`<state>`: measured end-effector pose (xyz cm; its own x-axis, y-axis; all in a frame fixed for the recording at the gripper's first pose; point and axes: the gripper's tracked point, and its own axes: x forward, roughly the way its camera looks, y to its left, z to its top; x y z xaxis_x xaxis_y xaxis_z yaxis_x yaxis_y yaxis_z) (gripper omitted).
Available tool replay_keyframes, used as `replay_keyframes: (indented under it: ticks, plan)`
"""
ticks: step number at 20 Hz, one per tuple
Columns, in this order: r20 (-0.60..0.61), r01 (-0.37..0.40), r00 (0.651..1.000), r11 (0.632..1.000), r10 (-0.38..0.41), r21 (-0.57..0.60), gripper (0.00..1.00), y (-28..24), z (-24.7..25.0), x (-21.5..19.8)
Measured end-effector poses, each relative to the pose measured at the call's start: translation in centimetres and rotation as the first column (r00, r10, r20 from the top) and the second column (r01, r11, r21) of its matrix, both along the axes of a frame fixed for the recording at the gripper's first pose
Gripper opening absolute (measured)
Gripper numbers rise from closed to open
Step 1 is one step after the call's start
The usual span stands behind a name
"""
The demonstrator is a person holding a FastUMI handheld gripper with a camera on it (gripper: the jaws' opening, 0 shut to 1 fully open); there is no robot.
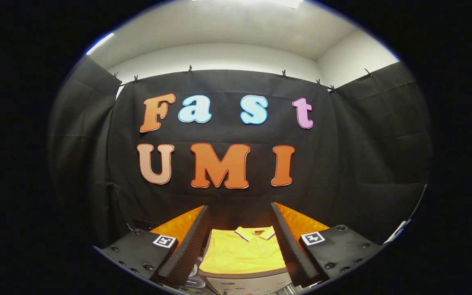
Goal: Put the clothes into the washing machine and then close the washing machine lid.
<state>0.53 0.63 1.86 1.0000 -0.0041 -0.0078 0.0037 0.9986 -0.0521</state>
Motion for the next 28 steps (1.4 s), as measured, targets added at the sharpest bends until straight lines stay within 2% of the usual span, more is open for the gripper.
replay_keyframes:
  ticks: [9,19,23,28]
  plan:
    - [-0.020,0.002,1.000,1.000,-0.002,0.005,0.95,-1.6,-0.1,2.4]
    - [-0.168,0.025,0.986,0.999,-0.019,0.034,0.95,-7.2,-6.5,10.8]
    - [-0.271,0.023,0.962,0.999,-0.013,0.035,0.95,-8.9,-11.4,15.5]
    - [-0.434,0.017,0.901,0.997,0.015,0.070,0.96,-10.1,-19.3,20.1]
